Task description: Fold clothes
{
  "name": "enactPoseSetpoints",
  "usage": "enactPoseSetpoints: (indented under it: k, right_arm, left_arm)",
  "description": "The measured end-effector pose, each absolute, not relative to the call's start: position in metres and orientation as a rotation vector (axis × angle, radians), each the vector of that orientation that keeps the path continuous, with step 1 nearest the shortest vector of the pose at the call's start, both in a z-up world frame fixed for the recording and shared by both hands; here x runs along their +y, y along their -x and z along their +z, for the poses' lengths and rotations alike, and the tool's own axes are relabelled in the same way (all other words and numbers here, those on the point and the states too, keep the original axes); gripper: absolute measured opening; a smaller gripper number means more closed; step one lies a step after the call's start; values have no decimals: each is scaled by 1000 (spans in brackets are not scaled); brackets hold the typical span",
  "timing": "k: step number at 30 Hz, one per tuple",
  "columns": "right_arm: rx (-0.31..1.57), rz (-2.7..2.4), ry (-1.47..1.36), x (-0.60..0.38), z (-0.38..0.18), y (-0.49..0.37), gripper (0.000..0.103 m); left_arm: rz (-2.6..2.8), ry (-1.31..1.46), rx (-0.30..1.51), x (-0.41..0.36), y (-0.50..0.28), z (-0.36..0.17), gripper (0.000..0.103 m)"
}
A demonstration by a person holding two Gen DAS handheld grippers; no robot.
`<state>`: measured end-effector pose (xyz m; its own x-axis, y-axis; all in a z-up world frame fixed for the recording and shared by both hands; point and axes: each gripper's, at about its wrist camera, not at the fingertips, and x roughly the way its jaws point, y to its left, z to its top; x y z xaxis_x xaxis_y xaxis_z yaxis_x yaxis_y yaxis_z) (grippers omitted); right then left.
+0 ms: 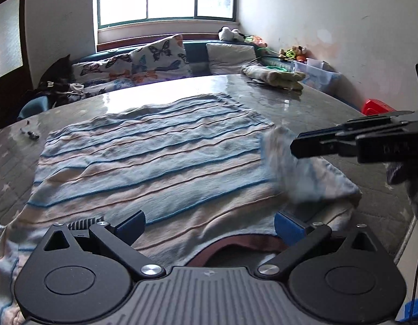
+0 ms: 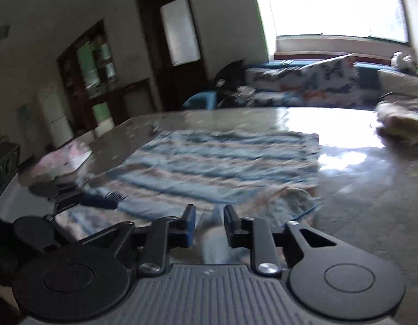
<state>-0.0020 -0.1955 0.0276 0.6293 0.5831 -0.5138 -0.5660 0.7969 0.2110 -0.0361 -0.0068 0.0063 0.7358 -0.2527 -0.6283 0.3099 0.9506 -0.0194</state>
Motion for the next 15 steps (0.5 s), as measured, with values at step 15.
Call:
enactPoseSetpoints:
  k: [15]
  right_arm:
    - [717, 538, 86, -216, -7, -28, 31]
  left_arm:
    - [-214, -62, 698, 14, 34, 5, 103]
